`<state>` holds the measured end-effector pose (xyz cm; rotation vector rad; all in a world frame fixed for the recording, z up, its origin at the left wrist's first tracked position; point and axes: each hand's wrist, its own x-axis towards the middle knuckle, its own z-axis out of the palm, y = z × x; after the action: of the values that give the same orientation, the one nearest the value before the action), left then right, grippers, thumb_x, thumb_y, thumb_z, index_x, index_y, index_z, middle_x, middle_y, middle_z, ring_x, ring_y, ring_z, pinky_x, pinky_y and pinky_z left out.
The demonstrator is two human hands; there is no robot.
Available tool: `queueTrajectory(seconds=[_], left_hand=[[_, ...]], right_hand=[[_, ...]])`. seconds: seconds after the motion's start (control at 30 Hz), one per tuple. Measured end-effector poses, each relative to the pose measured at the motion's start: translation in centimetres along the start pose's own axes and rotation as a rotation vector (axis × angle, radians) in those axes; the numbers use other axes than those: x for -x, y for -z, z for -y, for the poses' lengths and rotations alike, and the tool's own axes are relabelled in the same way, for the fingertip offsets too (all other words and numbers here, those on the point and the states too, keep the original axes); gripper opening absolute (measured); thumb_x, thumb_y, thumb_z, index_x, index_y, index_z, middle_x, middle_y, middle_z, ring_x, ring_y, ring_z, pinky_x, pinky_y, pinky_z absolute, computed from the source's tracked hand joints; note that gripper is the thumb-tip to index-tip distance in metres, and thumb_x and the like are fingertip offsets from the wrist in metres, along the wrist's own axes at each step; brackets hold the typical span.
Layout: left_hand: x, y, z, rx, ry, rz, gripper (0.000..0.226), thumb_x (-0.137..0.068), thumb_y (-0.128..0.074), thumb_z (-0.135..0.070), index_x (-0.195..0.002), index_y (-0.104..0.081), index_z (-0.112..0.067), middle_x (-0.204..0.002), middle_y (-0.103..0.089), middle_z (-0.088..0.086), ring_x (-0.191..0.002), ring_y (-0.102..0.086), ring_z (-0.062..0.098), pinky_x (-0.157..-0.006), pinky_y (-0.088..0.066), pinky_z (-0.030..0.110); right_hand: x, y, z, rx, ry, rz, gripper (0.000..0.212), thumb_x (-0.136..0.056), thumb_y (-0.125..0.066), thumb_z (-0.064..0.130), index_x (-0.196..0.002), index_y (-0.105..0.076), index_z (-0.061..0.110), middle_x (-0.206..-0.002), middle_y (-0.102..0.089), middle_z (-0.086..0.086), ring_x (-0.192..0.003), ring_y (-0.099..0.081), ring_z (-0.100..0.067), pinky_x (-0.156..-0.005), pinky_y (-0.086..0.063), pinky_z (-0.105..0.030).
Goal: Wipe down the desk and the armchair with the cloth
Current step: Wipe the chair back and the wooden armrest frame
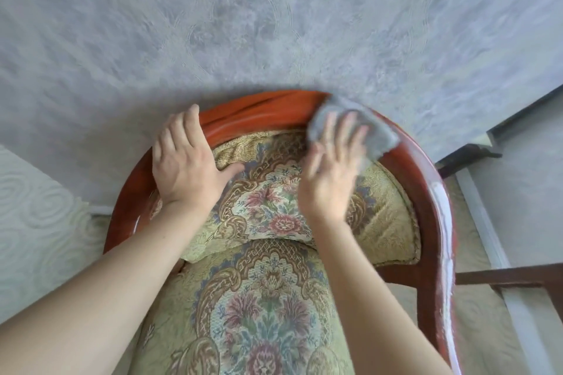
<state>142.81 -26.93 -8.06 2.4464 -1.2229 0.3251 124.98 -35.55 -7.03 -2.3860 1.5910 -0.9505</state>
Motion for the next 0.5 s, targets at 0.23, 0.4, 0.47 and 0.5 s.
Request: queueTrajectory(seconds=[0.23, 0.4, 0.47, 0.5], left_hand=[[0.1, 0.1, 0.0, -0.038, -0.014, 0.025, 0.131, -0.049, -0.088, -0.065, -0.145, -0.030, 0.002, -0.141, -0.047, 0.027, -0.131, -0.047, 0.047, -0.107, -0.039, 0.054], [0.0, -0.1, -0.1, -0.032, -0.005, 0.013, 0.131, -0.048, -0.090, -0.063, -0.145, -0.030, 0.002, -0.141, -0.047, 0.027, -0.129, -0.048, 0.047, -0.107, -0.040, 0.054], [0.0, -0.2, -0.2, -0.025, 0.003, 0.006, 0.131, -0.048, -0.091, -0.063, -0.145, -0.030, 0.002, -0.142, -0.046, 0.028, -0.134, -0.044, 0.047, -0.108, -0.037, 0.054], [0.0, -0.3, -0.3, -0.023, 0.006, 0.004, 0.132, -0.048, -0.091, -0.063, -0.146, -0.029, 0.002, -0.142, -0.045, 0.028, -0.136, -0.042, 0.047, -0.109, -0.036, 0.054]], right_hand=[[1.7, -0.6, -2.9, 0.224, 0.313, 0.261, 0.050, -0.106, -0.023, 0.039, -0.155, -0.031, 0.029, -0.160, -0.034, 0.006, -0.149, -0.026, -0.017, -0.122, -0.021, -0.045], [3.4, 2.3, -7.2, 0.241, 0.027, 0.180, 0.054, -0.106, -0.015, 0.040, -0.155, -0.030, 0.024, -0.160, -0.033, 0.002, -0.150, -0.023, -0.014, -0.123, -0.020, -0.046], [4.2, 1.9, -7.2, 0.174, -0.049, 0.143, 0.056, -0.105, -0.013, 0.038, -0.155, -0.030, 0.017, -0.161, -0.030, -0.004, -0.152, -0.016, -0.017, -0.124, -0.015, -0.044], [4.1, 1.3, -6.4, 0.116, -0.090, 0.109, 0.057, -0.105, -0.013, 0.036, -0.155, -0.030, 0.013, -0.162, -0.029, -0.008, -0.153, -0.011, -0.017, -0.125, -0.011, -0.043]])
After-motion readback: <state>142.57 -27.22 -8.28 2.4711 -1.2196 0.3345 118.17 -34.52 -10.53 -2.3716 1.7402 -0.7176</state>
